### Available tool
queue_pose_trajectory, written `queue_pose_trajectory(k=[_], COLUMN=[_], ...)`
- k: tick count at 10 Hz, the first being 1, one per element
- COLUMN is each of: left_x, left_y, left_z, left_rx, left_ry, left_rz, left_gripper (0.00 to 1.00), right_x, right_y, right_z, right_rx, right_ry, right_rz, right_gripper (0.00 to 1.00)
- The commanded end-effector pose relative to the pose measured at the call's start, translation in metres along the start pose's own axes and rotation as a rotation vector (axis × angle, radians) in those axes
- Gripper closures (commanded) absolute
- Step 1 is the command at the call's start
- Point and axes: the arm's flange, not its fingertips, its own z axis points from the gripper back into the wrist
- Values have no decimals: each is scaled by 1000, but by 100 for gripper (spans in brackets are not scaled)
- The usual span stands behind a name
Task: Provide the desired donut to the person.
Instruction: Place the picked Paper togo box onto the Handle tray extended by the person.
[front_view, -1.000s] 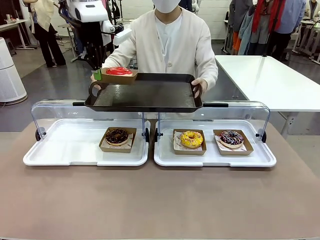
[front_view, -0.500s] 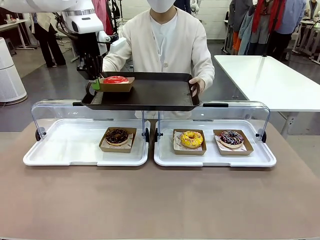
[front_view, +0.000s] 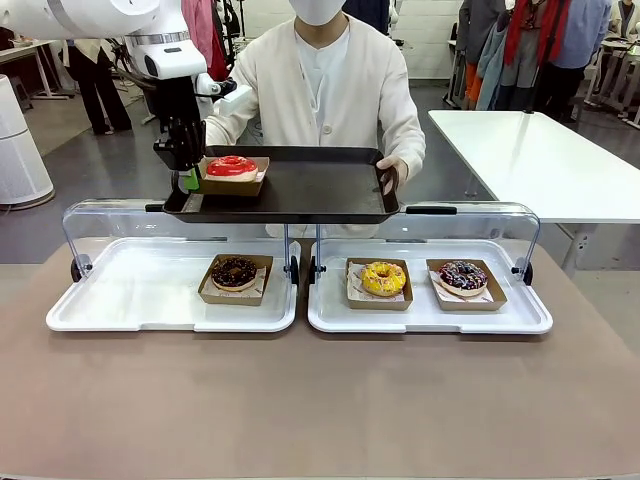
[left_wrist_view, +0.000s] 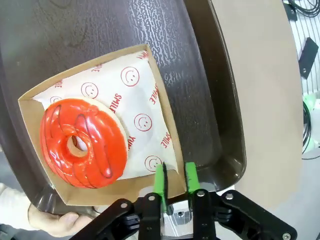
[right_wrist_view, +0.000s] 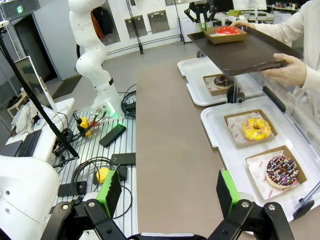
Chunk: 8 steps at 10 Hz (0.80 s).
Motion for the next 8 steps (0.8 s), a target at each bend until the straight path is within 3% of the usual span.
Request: queue_pose_trajectory(k=[1,2,8], left_x=[-4,-3,-3], left_y=[-4,-4,-5], left_z=[-1,-2,-1], left_rx=[18,14,4], left_ry=[-28,-30,-38], left_rz=[-4,-3,-3], left_gripper=[38,0,0], right_x=[0,0,0], right_y=[0,0,0], right_z=[0,0,0], right_rx=[4,4,4], right_ry=[-10,-10,-10], right_rz=[7,7,7], right_gripper=[0,0,0])
